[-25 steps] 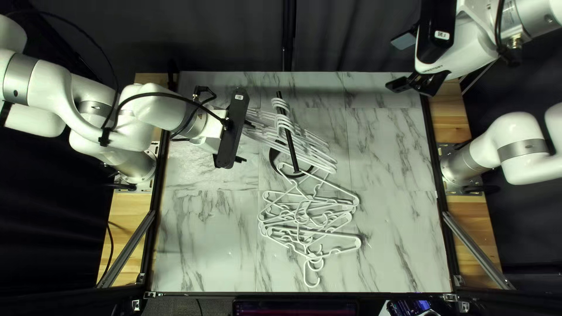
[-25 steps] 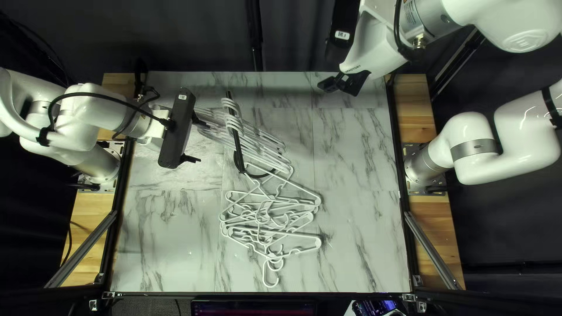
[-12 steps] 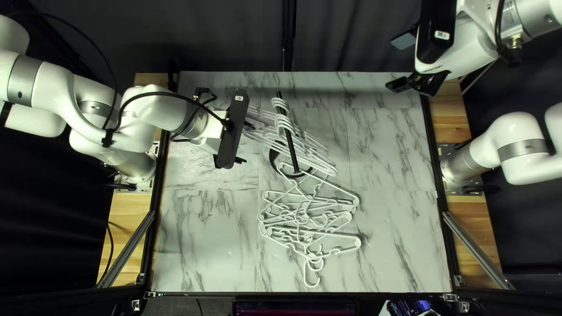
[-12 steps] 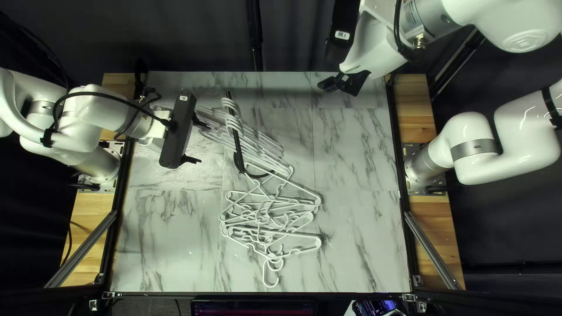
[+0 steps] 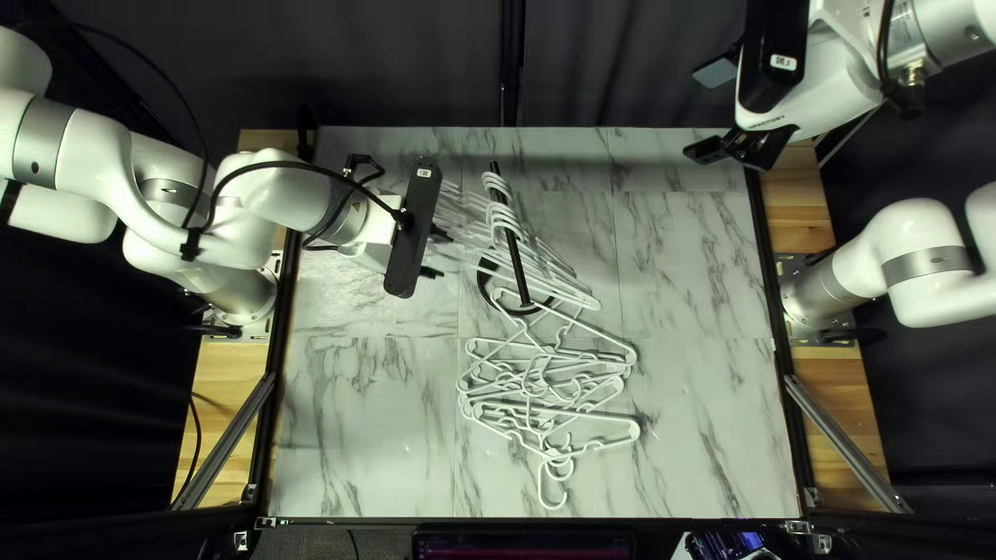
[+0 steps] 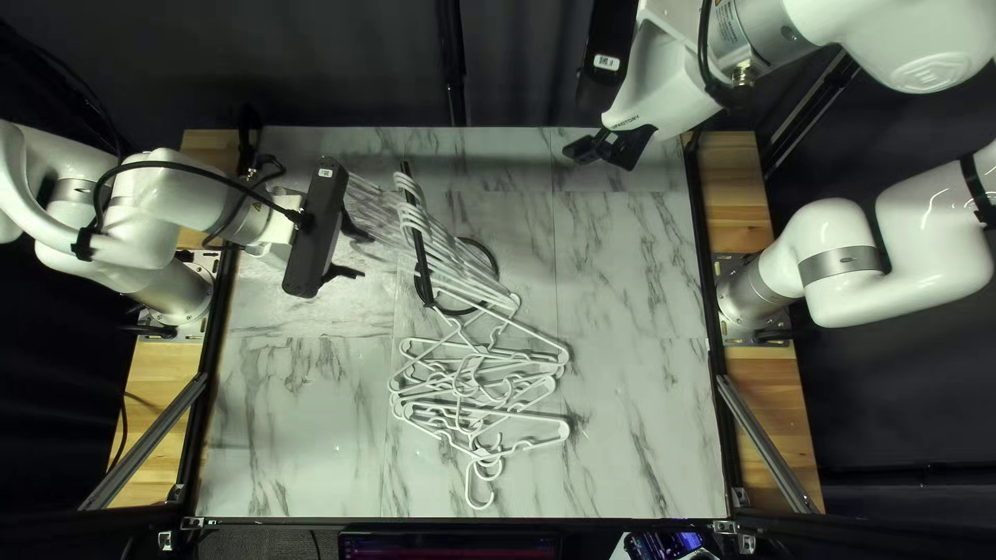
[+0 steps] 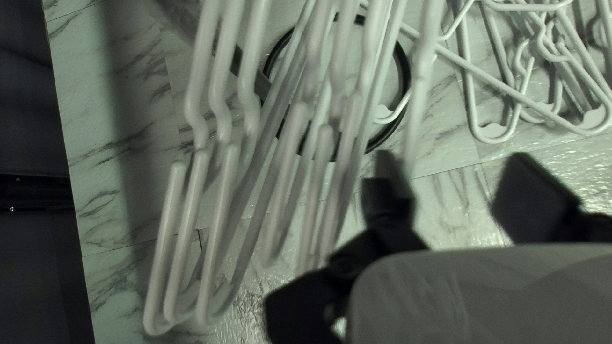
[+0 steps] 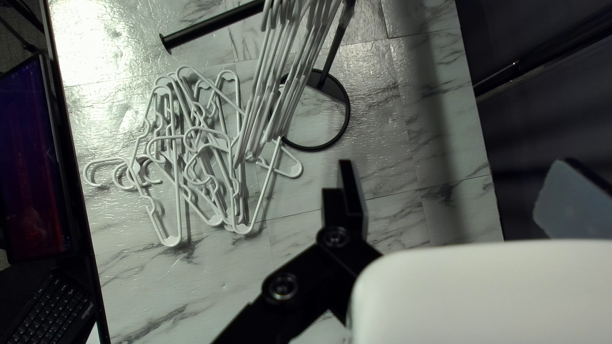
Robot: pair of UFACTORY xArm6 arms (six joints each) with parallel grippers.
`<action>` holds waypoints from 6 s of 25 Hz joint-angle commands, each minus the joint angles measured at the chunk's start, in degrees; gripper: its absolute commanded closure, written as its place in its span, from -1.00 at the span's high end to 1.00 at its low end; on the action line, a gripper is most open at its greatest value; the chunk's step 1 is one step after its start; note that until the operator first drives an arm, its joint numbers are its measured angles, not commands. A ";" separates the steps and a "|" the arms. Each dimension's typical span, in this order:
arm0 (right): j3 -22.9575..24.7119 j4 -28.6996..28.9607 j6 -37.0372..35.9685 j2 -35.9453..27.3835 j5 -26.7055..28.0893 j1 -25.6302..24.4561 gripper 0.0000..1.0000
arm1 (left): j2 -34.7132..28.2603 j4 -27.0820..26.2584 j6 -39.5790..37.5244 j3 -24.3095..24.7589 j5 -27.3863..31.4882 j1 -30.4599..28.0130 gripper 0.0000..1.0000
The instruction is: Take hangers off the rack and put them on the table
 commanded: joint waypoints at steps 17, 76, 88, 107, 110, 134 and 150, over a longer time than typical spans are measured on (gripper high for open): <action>0.00 0.00 0.00 0.00 0.00 0.00 1.00 | 7.24 29.14 -46.38 -16.38 24.41 -22.01 -1.00; 0.00 0.00 0.00 0.00 0.00 0.00 1.00 | 72.41 38.88 -75.42 -66.19 74.88 -50.74 -1.00; 0.00 0.00 0.00 0.00 0.00 0.00 1.00 | 83.55 38.75 -76.18 -75.22 79.92 -50.20 -1.00; 0.00 0.00 0.00 0.00 0.00 0.00 1.00 | 86.59 49.79 -75.48 -70.59 82.58 -52.85 -1.00; 0.00 0.00 0.00 0.00 0.00 0.00 1.00 | 86.59 49.79 -75.48 -70.59 82.58 -52.85 -1.00; 0.00 0.00 0.00 0.00 0.00 0.00 1.00 | 81.56 51.73 -73.90 -60.61 71.62 -46.62 -1.00; 0.00 0.00 0.00 0.00 0.00 0.00 1.00 | 74.94 51.67 -75.33 -56.58 66.38 -47.43 1.00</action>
